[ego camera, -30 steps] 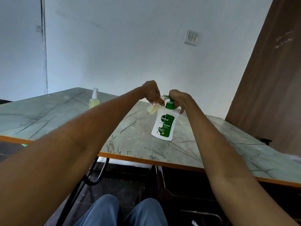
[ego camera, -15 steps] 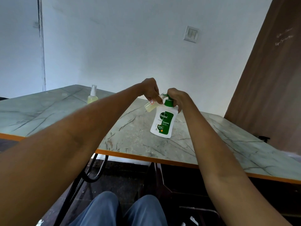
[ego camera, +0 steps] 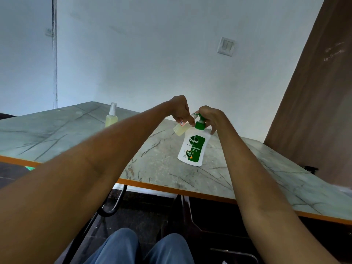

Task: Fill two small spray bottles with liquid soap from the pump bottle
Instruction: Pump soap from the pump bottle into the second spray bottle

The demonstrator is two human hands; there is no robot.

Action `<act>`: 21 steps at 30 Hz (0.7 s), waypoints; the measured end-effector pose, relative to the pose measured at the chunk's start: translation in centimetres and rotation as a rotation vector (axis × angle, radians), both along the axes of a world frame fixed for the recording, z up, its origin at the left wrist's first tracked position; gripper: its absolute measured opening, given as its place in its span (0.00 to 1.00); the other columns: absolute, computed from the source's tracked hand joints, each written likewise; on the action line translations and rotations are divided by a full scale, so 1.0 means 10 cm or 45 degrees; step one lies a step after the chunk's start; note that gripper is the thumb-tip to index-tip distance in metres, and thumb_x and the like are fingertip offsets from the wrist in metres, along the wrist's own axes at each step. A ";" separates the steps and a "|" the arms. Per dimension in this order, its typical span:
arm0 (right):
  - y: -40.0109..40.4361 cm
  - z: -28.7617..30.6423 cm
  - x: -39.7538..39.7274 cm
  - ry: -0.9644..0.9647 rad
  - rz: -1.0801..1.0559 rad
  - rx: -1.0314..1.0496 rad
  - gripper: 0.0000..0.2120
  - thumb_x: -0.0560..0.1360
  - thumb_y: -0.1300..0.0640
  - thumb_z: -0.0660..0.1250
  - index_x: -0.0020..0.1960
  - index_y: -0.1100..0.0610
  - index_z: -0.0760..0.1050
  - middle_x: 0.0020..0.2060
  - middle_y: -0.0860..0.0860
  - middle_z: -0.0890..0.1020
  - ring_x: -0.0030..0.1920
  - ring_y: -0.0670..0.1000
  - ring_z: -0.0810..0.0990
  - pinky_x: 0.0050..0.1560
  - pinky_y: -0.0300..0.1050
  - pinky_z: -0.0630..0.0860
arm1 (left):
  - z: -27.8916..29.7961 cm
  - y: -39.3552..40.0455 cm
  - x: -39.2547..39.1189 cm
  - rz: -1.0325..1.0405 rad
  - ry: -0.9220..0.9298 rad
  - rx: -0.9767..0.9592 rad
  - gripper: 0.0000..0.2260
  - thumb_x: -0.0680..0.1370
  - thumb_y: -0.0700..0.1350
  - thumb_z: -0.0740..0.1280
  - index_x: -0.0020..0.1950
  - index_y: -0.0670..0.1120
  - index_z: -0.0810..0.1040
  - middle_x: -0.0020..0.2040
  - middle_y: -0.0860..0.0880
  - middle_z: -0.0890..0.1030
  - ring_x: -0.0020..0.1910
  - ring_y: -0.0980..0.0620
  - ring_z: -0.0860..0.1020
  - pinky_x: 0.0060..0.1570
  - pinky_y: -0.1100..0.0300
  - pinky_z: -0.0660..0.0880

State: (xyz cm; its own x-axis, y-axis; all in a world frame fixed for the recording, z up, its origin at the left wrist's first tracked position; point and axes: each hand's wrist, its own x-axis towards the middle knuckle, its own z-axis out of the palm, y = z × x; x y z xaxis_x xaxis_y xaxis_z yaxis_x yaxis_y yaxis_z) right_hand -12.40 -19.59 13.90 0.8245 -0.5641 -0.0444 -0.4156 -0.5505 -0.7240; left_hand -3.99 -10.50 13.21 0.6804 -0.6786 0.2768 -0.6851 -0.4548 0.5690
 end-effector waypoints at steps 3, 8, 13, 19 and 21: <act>0.00 -0.03 0.05 -0.004 0.026 -0.013 0.12 0.81 0.62 0.47 0.47 0.61 0.68 0.53 0.60 0.74 0.52 0.56 0.76 0.31 0.44 0.65 | -0.01 0.01 0.03 0.001 -0.004 0.003 0.19 0.64 0.46 0.78 0.48 0.36 0.82 0.40 0.43 0.81 0.27 0.55 0.77 0.31 0.66 0.77; -0.04 -0.08 0.07 -0.038 -0.002 0.011 0.11 0.80 0.61 0.47 0.49 0.61 0.68 0.52 0.59 0.75 0.47 0.54 0.72 0.34 0.46 0.68 | -0.03 0.02 0.03 -0.015 0.008 0.011 0.19 0.64 0.46 0.78 0.49 0.35 0.82 0.41 0.42 0.81 0.30 0.52 0.77 0.33 0.66 0.78; 0.00 -0.03 0.02 -0.054 -0.022 -0.001 0.13 0.79 0.62 0.46 0.56 0.62 0.68 0.66 0.62 0.72 0.65 0.58 0.72 0.36 0.47 0.69 | 0.01 0.02 0.02 -0.010 -0.006 0.008 0.19 0.65 0.46 0.78 0.49 0.35 0.82 0.39 0.44 0.80 0.30 0.54 0.77 0.30 0.67 0.76; 0.03 -0.02 -0.01 -0.048 0.004 0.014 0.12 0.80 0.63 0.45 0.54 0.63 0.66 0.65 0.61 0.72 0.68 0.58 0.70 0.36 0.46 0.68 | 0.01 0.02 0.00 -0.002 -0.005 0.013 0.19 0.65 0.47 0.78 0.50 0.36 0.82 0.38 0.45 0.80 0.30 0.54 0.77 0.27 0.69 0.75; 0.02 -0.03 0.01 -0.051 -0.009 -0.006 0.16 0.80 0.63 0.46 0.60 0.64 0.68 0.66 0.61 0.72 0.64 0.57 0.73 0.39 0.47 0.68 | -0.01 0.01 0.01 -0.002 -0.005 0.027 0.20 0.65 0.47 0.78 0.50 0.36 0.82 0.41 0.44 0.81 0.28 0.55 0.78 0.27 0.69 0.75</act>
